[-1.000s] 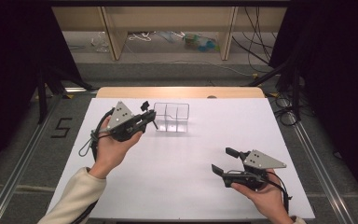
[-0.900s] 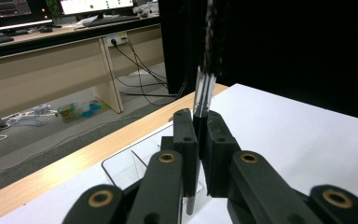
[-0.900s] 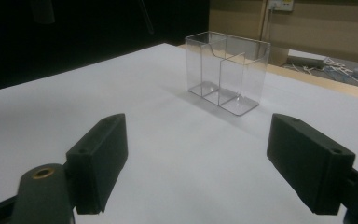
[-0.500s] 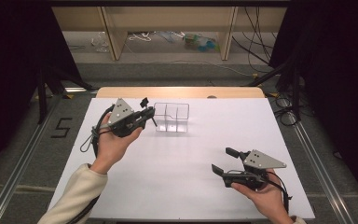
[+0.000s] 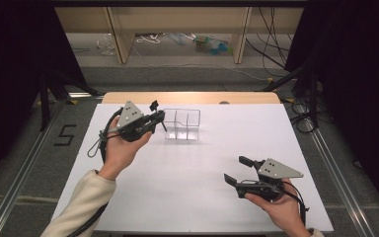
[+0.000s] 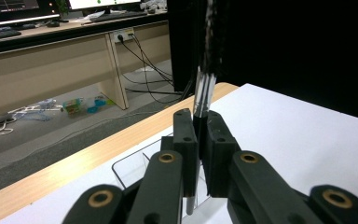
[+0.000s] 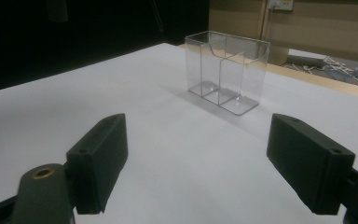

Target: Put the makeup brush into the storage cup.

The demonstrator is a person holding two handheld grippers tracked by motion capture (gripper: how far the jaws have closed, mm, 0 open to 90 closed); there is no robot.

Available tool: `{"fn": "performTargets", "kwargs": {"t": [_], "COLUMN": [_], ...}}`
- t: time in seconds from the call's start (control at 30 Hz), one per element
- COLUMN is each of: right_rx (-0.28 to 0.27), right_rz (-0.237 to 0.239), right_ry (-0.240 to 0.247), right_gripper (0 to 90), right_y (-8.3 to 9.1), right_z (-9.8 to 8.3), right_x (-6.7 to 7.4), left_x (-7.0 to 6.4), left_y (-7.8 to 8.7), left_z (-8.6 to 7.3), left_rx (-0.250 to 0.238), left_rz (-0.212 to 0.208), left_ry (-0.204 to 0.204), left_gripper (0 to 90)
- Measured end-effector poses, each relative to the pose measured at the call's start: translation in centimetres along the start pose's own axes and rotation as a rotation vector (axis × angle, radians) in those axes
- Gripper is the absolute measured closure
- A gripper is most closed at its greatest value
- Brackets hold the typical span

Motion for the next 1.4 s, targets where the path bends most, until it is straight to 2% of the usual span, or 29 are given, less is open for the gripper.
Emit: {"fn": "performTargets", "kwargs": {"t": [0.57,0.6,0.67,0.83,0.87,0.93,0.97,1.0,1.03,1.07,1.17,1.2,1.23,1.37,1.4], "right_rx": [0.0,0.007,0.004,0.017,0.007,0.017,0.017,0.013,0.004,0.003,0.004,-0.004,0.0,0.007,0.028], "right_rz": [-0.001,0.007,0.009,-0.006,0.007,-0.004,-0.004,-0.004,0.009,0.008,0.008,-0.002,0.009,0.006,-0.007], "right_ry": [-0.003,-0.031,-0.034,-0.028,-0.032,-0.029,-0.028,-0.028,-0.036,-0.035,-0.035,-0.005,-0.032,-0.032,-0.028], "right_gripper": [21.8,21.8,21.8,21.8,21.8,21.8,21.8,21.8,21.8,21.8,21.8,21.8,21.8,21.8,21.8], "right_y": [0.0,0.0,0.0,0.1,0.0,0.1,0.1,0.1,0.0,0.0,0.0,0.0,0.0,0.0,0.2], "right_z": [0.0,-0.1,-0.1,-0.1,-0.1,-0.1,-0.1,-0.1,-0.1,-0.1,-0.1,0.0,-0.1,-0.1,-0.1], "right_x": [0.0,0.2,0.2,0.1,0.2,0.1,0.1,0.1,0.2,0.2,0.2,0.0,0.2,0.2,0.1], "left_x": [0.1,0.1,0.2,0.2,0.2,0.1,0.2,0.2,0.0,0.1,0.0,0.0,0.0,-0.1,-0.1], "left_y": [-0.7,-0.8,-0.9,-1.1,-1.2,-1.2,-1.4,-1.4,-1.4,-1.5,-1.6,-1.7,-1.7,-1.9,-1.9], "left_z": [0.4,0.4,0.5,0.6,0.6,0.5,0.6,0.6,0.5,0.6,0.7,0.8,0.8,0.9,0.9], "left_rx": [0.003,0.003,0.002,0.001,0.002,0.016,0.004,0.003,0.018,0.004,0.005,0.005,0.003,0.002,0.004], "left_rz": [0.004,0.005,0.005,0.007,0.006,0.005,0.005,0.007,0.005,0.006,0.007,0.007,0.007,0.006,0.006], "left_ry": [-0.004,-0.002,-0.004,-0.011,-0.007,0.008,-0.009,-0.009,0.009,-0.011,-0.013,-0.012,-0.012,-0.01,-0.013], "left_gripper": [85.5,85.5,85.5,85.5,85.5,85.5,85.5,85.5,85.5,85.5,85.5,85.5,85.5,85.5,85.5]}}
Point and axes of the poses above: each handheld gripper's, and its own axes: y roughly backward along the jaws, z roughly out of its top, x roughly to its left, the point moved 4 cm from there along -y, roughly forward along the jaws, and after that the axes turned 14 degrees about z, right-handed, at the moved point
